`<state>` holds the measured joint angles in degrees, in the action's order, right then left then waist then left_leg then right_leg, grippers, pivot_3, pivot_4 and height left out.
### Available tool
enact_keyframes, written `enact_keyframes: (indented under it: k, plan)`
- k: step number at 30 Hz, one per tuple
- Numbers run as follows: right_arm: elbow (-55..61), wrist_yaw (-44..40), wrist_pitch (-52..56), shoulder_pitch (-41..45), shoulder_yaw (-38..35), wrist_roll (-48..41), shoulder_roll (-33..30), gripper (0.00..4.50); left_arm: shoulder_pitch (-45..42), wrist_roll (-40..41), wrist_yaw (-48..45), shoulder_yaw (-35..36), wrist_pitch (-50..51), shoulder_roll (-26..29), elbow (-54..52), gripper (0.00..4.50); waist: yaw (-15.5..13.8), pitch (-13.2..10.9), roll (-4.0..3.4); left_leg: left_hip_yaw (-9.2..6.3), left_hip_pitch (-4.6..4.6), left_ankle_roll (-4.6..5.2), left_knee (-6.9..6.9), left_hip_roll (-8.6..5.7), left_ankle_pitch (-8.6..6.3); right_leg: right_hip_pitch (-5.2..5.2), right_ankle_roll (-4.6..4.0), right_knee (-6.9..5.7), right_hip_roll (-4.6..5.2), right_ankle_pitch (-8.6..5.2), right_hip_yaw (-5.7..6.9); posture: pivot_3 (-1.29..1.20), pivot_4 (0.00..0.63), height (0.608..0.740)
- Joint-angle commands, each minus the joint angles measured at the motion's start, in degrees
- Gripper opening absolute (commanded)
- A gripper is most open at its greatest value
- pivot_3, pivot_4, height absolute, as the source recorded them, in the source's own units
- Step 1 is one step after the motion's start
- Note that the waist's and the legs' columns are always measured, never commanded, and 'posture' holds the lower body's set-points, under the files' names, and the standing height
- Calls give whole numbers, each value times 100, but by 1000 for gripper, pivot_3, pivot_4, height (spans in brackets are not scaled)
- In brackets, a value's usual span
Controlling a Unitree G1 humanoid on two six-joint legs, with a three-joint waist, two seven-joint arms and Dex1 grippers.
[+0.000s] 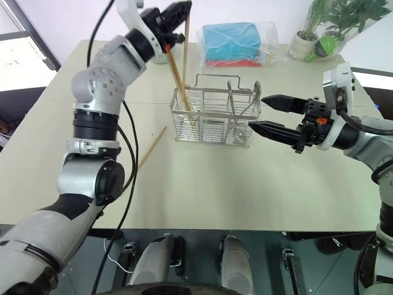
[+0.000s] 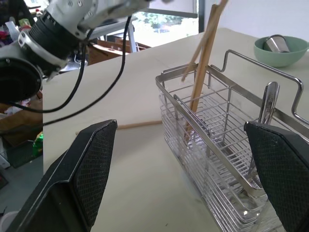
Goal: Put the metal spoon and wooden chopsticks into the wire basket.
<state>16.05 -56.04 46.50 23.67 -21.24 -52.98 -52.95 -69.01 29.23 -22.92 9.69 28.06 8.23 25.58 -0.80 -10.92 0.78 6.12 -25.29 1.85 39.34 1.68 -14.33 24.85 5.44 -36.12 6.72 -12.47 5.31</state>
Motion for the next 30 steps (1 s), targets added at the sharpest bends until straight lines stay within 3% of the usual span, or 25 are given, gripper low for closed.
enact_keyframes:
  k: [1, 5, 8, 14, 15, 21, 27, 30]
  plan:
    - [54, -36, -83, 52, -276, -70, -148, 4349, 222, -158, -26, -176, -275, -120, -561, 28, 5, 0, 0, 1, 0, 2, 0, 1, -1, 0, 0, 0, 0, 0, 0, 0, 150, 715]
    - [-22, -16, -78, 98, -289, -87, -151, 4349, 550, -264, -2, -285, -326, -235, -892, 28, -3, 0, 0, 0, -1, 2, 0, 1, -1, 1, 0, -1, 0, 0, 0, 0, 150, 715]
    - [-101, -42, -102, 167, -224, -48, -149, 4349, 739, -31, 77, -222, 11, -347, -1389, 1197, -2, 0, 0, -1, -2, 15, 1, 1, -9, 1, 0, 0, 1, 0, 0, 0, 150, 715]
    - [-386, -171, -250, 341, 0, 149, -121, 4349, 837, 249, 266, -40, 608, -193, -2061, 4160, 3, 0, 0, -2, -1, 16, 1, 0, -9, 1, 0, -1, 0, 0, 0, 0, 150, 715]
    - [-444, -206, -279, 379, 42, 183, -119, 4349, 829, 313, 351, 16, 749, -138, -2191, 4456, 4, 0, 0, -3, -1, 16, 2, 1, -9, 1, 0, -1, 0, 0, 0, 0, 150, 715]
    - [-569, -587, -445, 425, 227, 350, -207, 4349, 682, 543, 781, 209, 1461, 282, -2852, 4456, 6, 0, -1, -3, -1, 11, 1, 1, -6, 1, 0, -3, -1, 0, 0, 0, 150, 715]
    - [-762, -838, -547, 616, 432, 549, -225, 4349, 398, 1117, 566, 500, 3969, 2203, -3060, 4456, 56, 1, -4, -3, 1, -1, -1, 5, 1, 5, 0, -6, -9, -1, -1, 0, 150, 715]
    - [-915, -924, -621, 690, 526, 651, -193, 4349, 259, 1633, 392, 852, 4832, 2618, -3157, 4456, 13, 0, -3, -4, 1, -12, -3, 6, 7, 5, -1, -6, -10, -2, -1, 0, 150, 715]
